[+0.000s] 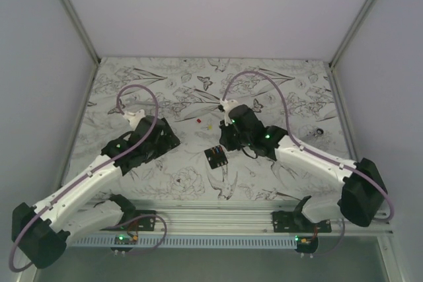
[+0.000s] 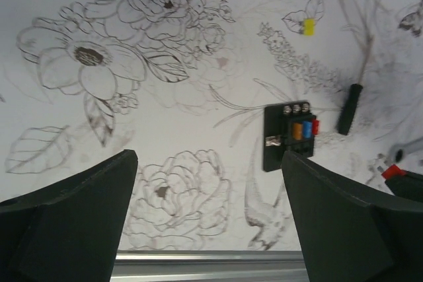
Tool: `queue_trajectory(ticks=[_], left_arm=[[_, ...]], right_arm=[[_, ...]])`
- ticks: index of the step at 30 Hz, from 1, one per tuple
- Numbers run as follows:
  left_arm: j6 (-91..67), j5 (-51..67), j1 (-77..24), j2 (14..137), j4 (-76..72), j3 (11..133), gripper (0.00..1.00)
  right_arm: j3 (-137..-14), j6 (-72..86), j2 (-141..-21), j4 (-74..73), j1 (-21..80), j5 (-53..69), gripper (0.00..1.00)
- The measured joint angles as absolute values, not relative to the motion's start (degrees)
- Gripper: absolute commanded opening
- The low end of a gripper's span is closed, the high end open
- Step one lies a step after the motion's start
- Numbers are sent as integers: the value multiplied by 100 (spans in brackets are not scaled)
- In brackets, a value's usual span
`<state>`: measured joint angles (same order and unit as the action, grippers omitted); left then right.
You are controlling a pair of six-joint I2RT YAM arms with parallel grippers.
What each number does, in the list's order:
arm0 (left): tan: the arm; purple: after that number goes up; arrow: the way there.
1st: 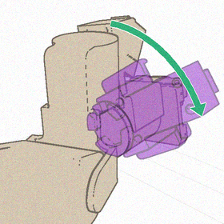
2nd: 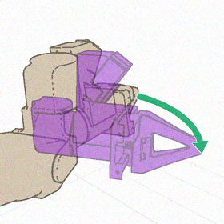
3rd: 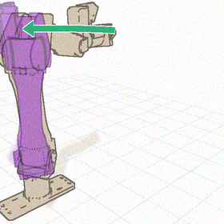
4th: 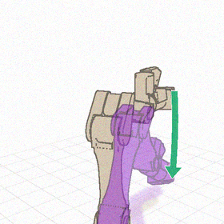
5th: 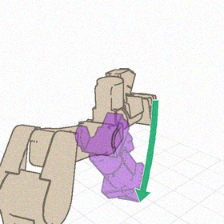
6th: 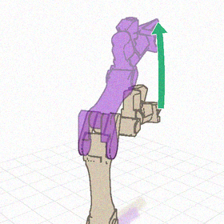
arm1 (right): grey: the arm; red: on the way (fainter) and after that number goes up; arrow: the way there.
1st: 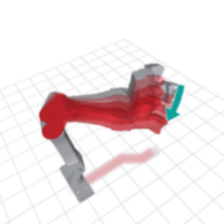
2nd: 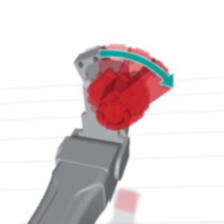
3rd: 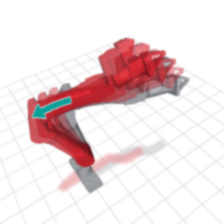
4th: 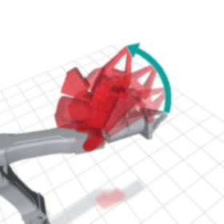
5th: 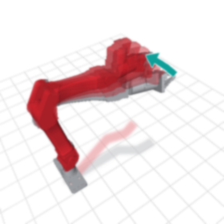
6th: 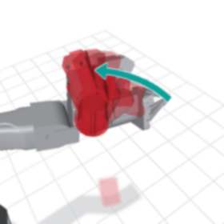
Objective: Snap on the fuse box
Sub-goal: Install the fuse at the fuse box base.
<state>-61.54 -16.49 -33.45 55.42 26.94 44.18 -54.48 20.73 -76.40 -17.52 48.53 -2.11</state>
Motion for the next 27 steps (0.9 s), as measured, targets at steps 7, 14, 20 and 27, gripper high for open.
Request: queue_trajectory(ticks=[7, 14, 20, 27], left_arm=[[-5074, -1660, -3155, 5443, 2849, 4399, 100], [-4407, -1890, -3148, 5769, 2862, 4338, 100], [-4226, -2051, -3131, 5881, 2880, 4268, 100], [-4191, -2117, -3074, 5918, 2882, 4226, 100]], right_arm=[[-6167, 1852, -8667, -2816, 4818, 106, 0], [-6803, 1686, -9644, -3518, 4812, 250, 0], [-6995, 1664, -10001, -3828, 4807, 246, 0], [-7135, 1680, -10217, -3968, 4807, 104, 0]])
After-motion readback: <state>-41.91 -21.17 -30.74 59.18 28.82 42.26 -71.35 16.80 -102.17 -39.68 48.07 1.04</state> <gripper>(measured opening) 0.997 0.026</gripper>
